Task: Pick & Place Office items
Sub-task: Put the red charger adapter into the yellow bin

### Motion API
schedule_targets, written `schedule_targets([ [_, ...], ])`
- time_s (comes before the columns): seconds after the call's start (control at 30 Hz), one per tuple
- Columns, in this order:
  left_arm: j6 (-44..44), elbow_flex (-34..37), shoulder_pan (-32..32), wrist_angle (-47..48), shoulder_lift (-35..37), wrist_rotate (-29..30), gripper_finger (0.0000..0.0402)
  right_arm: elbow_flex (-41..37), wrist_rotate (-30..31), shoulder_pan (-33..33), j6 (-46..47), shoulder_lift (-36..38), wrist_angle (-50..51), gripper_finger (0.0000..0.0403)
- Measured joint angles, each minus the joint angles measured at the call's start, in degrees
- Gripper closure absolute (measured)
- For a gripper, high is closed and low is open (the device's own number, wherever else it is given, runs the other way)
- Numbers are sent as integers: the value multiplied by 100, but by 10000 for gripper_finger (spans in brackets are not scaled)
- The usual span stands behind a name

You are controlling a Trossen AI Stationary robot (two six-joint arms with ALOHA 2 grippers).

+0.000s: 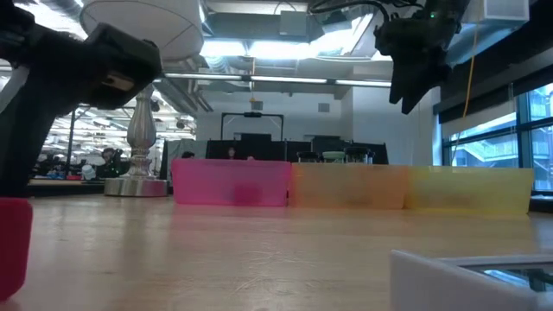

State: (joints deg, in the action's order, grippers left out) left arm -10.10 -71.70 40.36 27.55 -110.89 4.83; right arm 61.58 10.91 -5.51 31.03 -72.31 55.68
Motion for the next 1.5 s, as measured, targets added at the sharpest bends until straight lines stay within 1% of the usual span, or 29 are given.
schedule_targets([
  [0.27,-700,179,-7,-144,11,3,171,0,1,1,-2,0,2,87],
  [0.37,-716,188,-7,-194,11,14,175,0,-1,1,-2,0,1,87],
  [0.53,-733,122,-7,-192,26,35,198,0,-1,0,-15,0,2,87],
  [0.67,-738,-25,-7,-145,39,238,198,0,-11,0,-14,0,1,87],
  [0.73,-786,-137,-9,-99,60,380,198,0,-152,-1,8,0,0,87],
  [0.93,-887,-527,-76,570,257,1278,191,0,-798,39,177,2,-290,87],
  [1.03,-1029,-746,-228,1073,388,1749,193,0,-1105,153,159,4,-732,87],
  [1.2,-1695,-939,-607,1612,694,2363,195,0,-1583,452,147,4,-1710,87],
  [1.37,-2280,-1125,-1028,1786,887,3172,194,0,-1800,787,133,7,-2430,87],
  [1.5,-2334,-1391,-1355,1760,907,3694,194,0,-1800,1000,193,7,-2636,87],
])
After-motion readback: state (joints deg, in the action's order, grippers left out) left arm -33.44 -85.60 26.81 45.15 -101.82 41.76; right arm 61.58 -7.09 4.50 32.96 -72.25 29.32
